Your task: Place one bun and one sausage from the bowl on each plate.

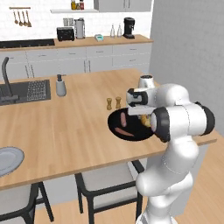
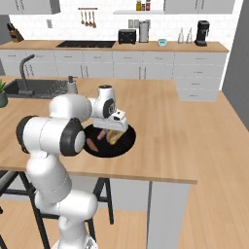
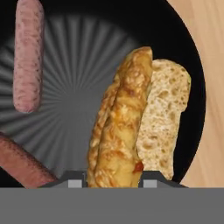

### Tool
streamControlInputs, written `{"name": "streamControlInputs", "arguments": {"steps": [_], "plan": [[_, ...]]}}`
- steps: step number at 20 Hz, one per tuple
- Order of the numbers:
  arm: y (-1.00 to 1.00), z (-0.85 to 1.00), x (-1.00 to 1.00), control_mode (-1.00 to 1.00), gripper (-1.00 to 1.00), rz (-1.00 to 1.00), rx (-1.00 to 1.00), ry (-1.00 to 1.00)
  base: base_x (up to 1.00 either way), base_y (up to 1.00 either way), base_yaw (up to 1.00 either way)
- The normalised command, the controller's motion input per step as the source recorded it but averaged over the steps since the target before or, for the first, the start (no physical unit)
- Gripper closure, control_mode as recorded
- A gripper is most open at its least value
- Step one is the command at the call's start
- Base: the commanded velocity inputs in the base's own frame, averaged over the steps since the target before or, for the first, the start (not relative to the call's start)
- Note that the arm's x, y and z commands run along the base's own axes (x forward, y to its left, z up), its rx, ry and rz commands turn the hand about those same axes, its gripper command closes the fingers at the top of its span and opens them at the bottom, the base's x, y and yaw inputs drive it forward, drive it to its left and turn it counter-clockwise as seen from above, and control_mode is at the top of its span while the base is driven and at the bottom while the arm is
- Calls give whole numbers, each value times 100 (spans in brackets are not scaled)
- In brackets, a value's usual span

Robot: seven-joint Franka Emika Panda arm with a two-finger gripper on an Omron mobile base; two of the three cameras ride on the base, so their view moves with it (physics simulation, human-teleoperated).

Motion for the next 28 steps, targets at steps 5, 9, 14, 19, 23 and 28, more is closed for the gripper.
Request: {"name": "streamControlInputs", "arguments": {"steps": [5, 9, 14, 19, 23, 28], "plan": [[42, 75, -60, -100, 100, 0, 0, -5, 0, 0, 0], [40, 40, -83, -100, 100, 0, 2, -6, 0, 0, 0], [15, 2, -67, -100, 100, 1, 0, -4, 0, 0, 0], [30, -4, -39, 100, 100, 2, 0, 0, -13, 20, 1], [0, 0, 0, 100, 100, 0, 0, 0, -59, 100, 8], [0, 0, 0, 100, 100, 0, 0, 0, -44, 100, 7]]}}
